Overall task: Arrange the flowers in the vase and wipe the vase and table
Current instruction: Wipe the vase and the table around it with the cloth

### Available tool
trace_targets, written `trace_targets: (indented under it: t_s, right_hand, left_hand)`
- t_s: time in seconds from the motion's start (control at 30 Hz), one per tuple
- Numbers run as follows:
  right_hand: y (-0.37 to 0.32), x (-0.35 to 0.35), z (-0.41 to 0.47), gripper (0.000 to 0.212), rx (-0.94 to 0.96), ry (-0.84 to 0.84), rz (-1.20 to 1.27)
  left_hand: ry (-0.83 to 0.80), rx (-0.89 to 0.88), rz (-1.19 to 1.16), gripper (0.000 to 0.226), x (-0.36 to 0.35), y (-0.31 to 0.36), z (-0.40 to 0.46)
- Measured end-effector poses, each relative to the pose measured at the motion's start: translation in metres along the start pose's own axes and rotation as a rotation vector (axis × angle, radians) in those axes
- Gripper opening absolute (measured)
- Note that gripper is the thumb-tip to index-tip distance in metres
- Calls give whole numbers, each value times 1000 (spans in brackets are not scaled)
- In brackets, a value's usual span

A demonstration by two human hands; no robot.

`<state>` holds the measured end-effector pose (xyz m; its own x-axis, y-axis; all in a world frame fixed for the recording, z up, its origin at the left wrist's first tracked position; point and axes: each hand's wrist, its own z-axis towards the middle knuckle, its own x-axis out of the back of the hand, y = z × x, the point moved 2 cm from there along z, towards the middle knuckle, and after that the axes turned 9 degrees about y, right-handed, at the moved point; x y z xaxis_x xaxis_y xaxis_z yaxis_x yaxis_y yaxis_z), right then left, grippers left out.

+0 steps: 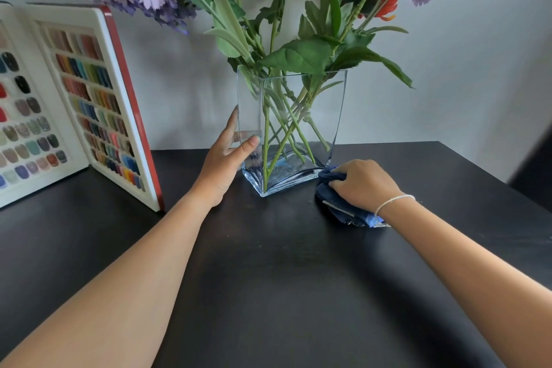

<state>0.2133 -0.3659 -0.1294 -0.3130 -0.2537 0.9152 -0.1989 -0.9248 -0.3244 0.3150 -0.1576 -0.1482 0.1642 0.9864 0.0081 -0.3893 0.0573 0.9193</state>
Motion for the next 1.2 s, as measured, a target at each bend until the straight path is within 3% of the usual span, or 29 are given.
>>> trace_targets:
  t_s: [0.3, 0.87, 1.1, 1.2]
  right_hand:
    - [-15, -11, -5, 31, -13, 22, -88]
    - [-70, -27, -39, 29, 281, 37, -110]
    - [-65, -9, -44, 26, 395, -156, 279]
    - [-52, 5, -43, 23, 328, -138, 418]
  left_hand:
    - [11, 31, 24, 82, 1, 0, 2]
    - [0, 48, 79, 91, -1, 4, -2]
    - [-26, -5, 112, 88, 0, 4, -7]
    - [-12, -34, 128, 87, -1, 7, -10]
